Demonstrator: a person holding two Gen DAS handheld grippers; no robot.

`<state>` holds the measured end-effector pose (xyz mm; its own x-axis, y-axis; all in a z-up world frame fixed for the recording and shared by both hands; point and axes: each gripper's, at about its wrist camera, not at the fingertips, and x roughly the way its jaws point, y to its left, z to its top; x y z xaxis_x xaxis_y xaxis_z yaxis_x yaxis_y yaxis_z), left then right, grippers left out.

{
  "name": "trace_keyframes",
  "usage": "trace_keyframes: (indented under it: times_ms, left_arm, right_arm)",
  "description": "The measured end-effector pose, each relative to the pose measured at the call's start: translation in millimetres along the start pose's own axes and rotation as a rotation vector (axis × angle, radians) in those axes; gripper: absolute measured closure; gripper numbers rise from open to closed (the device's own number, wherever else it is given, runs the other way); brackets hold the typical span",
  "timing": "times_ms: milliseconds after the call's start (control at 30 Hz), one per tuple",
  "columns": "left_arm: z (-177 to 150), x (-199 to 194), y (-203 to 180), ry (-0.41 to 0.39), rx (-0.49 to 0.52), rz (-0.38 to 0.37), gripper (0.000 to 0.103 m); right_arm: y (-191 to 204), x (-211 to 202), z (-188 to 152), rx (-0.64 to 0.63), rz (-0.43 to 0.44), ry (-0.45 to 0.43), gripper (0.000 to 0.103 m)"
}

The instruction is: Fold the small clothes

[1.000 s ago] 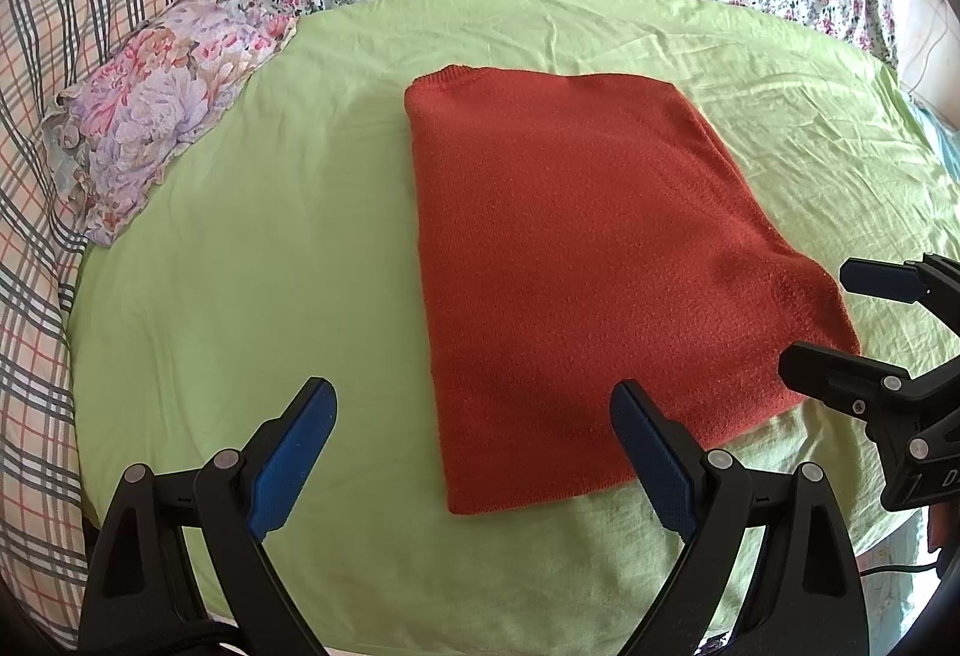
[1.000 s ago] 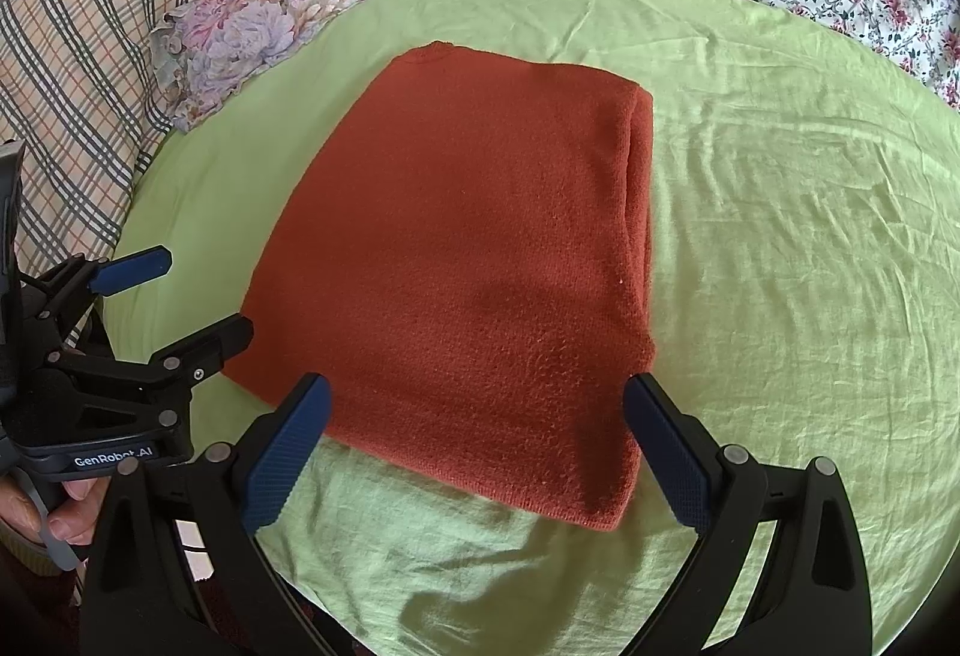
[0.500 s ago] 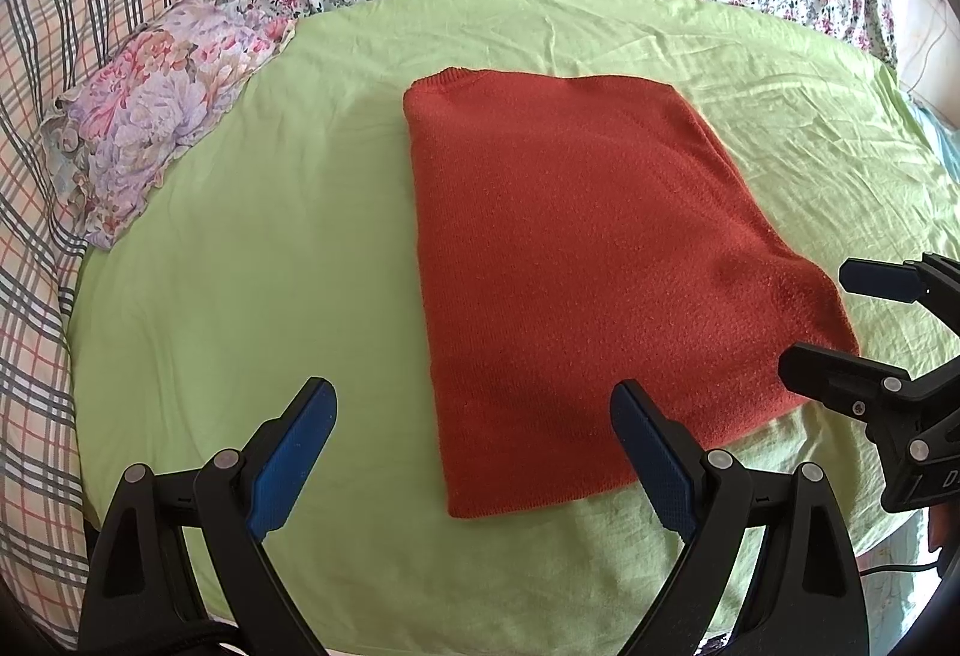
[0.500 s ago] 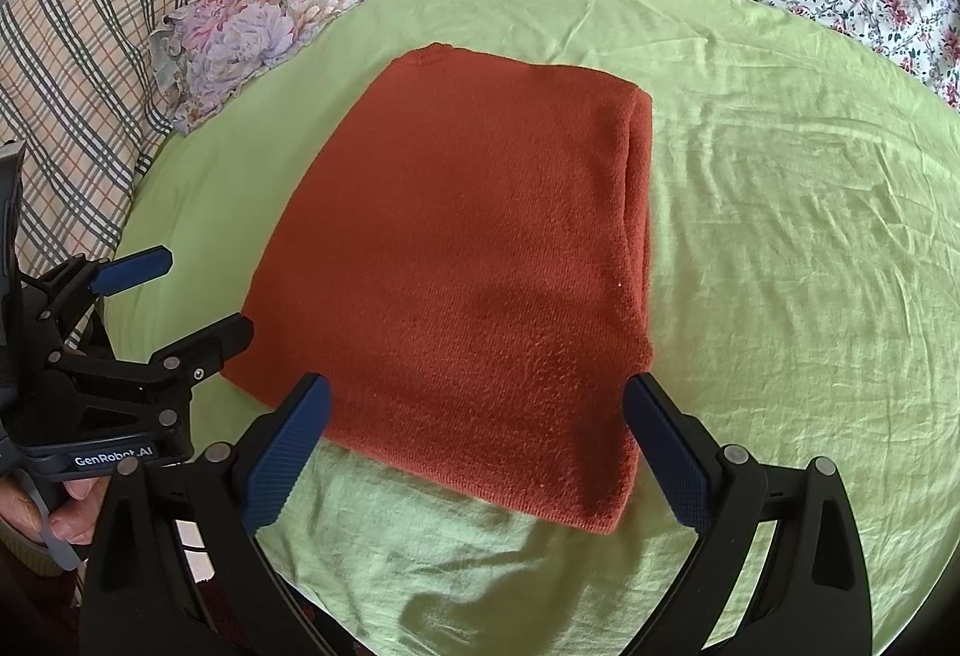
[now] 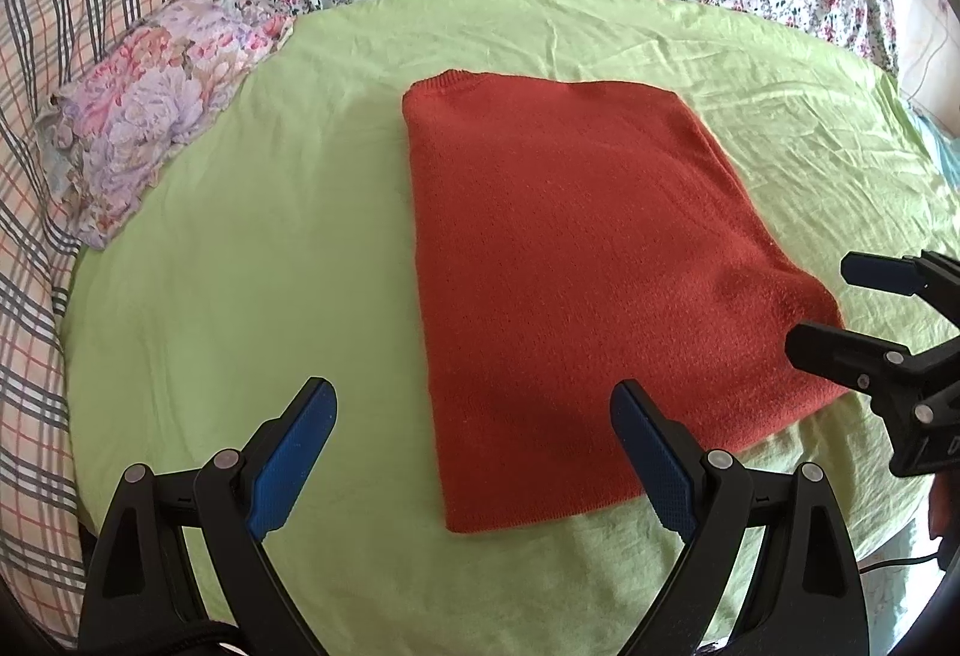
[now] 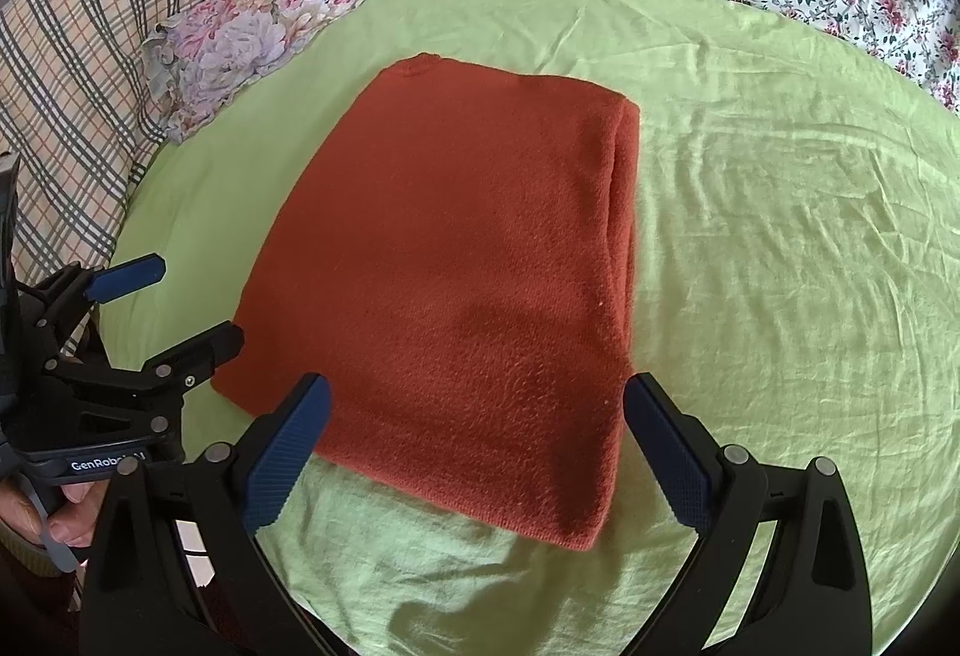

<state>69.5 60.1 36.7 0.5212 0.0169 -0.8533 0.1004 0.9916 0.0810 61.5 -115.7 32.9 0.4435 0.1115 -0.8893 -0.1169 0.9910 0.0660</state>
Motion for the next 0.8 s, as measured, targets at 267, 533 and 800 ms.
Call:
trace_keyframes:
  times_ms: [267, 533, 800]
  left_arm:
    - [6, 8, 0, 0.004, 0.004, 0.012, 0.010]
    - [12, 10, 2, -0.003, -0.003, 0.030, 0.010]
    - [13, 8, 4, -0.010, -0.017, 0.043, 0.010]
  right_arm:
    - [-7, 8, 4, 0.007, 0.004, 0.010, 0.005]
    - [-7, 11, 8, 0.015, 0.007, 0.004, 0.005]
    - [-12, 14, 14, 0.021, 0.012, -0.001, 0.005]
